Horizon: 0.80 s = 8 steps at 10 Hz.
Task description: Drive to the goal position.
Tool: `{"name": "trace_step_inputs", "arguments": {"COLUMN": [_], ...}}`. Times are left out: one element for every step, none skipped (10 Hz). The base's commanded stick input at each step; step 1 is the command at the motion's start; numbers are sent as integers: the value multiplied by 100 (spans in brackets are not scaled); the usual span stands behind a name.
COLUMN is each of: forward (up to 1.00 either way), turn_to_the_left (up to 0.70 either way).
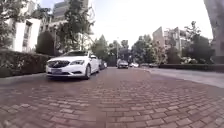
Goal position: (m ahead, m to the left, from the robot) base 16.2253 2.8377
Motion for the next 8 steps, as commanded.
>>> {"name": "trace_step_inputs", "arguments": {"forward": [70,70,70,70,70,70,70,70], "turn_to_the_left": [0,0,0,0,0,0,0,8]}}
